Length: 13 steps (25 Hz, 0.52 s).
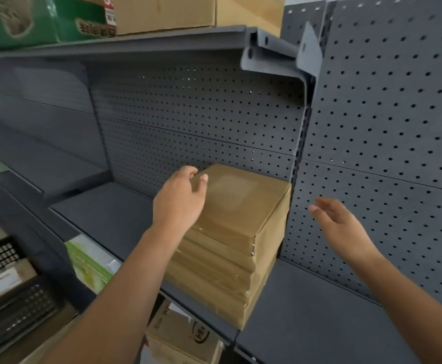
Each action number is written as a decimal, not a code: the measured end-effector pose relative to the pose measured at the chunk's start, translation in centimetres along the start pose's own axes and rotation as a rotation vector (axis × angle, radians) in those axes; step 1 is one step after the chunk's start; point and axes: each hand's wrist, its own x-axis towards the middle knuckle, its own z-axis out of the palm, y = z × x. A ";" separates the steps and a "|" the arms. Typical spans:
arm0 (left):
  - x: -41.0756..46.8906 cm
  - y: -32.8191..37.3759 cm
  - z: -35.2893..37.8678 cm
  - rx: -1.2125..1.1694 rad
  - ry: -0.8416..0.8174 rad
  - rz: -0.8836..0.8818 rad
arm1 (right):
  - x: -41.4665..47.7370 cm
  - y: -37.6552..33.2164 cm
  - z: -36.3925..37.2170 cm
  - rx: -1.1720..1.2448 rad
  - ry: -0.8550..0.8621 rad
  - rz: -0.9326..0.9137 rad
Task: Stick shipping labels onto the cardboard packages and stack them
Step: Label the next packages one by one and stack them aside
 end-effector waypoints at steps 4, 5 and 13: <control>1.6 -4.2 -0.7 0.022 -0.028 -0.083 | 0.5 -1.3 3.3 0.096 -0.055 0.094; 2.0 -5.2 -0.8 0.014 -0.050 -0.111 | 0.6 -1.4 4.0 0.118 -0.068 0.121; 3.3 -9.6 0.3 -0.513 -0.346 -0.477 | 1.2 -2.2 8.7 0.310 -0.162 0.333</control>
